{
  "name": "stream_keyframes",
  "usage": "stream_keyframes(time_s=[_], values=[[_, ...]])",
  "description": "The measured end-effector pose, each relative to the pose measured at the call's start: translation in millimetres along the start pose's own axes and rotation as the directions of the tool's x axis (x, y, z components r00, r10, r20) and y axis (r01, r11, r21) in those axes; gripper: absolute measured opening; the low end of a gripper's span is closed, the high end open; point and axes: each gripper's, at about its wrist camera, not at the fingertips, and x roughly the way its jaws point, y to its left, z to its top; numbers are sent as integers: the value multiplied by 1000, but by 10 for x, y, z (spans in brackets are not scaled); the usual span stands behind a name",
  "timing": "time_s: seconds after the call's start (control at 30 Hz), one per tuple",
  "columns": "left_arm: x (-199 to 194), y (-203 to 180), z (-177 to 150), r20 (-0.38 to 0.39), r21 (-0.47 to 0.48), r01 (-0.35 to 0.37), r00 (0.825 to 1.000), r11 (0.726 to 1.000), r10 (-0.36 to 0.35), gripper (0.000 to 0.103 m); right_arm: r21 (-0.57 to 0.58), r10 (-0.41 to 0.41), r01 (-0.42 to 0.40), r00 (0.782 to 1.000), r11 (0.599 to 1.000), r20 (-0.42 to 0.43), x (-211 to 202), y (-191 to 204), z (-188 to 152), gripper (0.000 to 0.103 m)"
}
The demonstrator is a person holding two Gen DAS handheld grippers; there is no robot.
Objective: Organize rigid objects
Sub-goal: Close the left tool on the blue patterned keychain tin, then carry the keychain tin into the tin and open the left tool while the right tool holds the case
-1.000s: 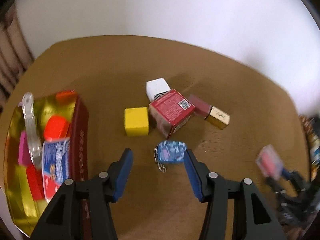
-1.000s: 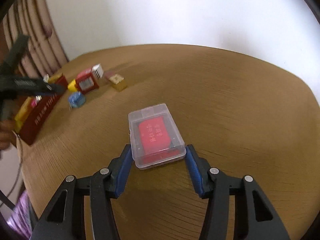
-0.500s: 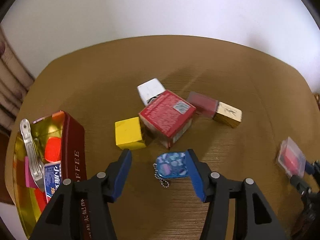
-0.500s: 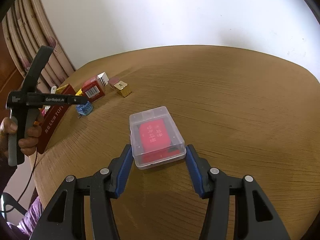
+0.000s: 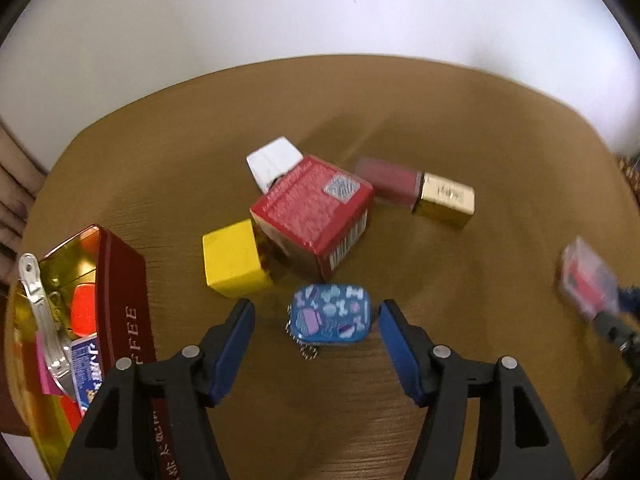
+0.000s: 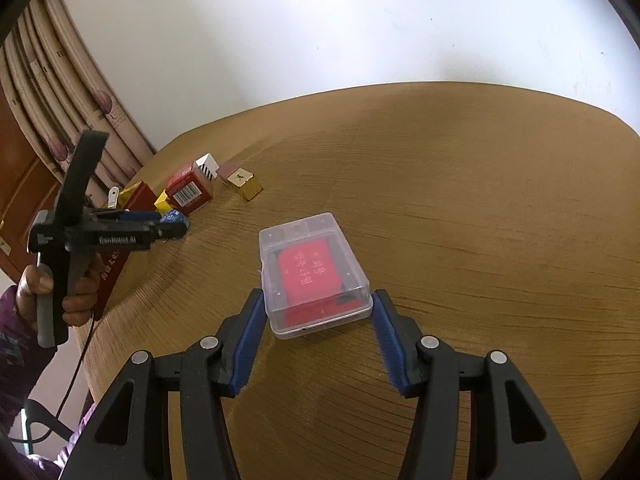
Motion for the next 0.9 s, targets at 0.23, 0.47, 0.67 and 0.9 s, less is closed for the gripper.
stream_keyframes(time_s=[0.23,0.47,0.67,0.9], values=[[90,-64,29,1,11,-23,1000,1000,23,58,17,9,-9,1000,1000,-4,9,-30,10,51],[-91,-166,-78,25,-8,38,999,999,-38,44,10,-12,13,1000,1000,-20,49,-5,19,51],[-518,-190,-378,77,-10,103,992,995,-102,44,-9,-38,38,999,999,-23,71,44,15,51],[-1146,295,-617,118,-135,144,985,980,-128,44,-35,-48,46,998,998,-43,60,112,27,50]])
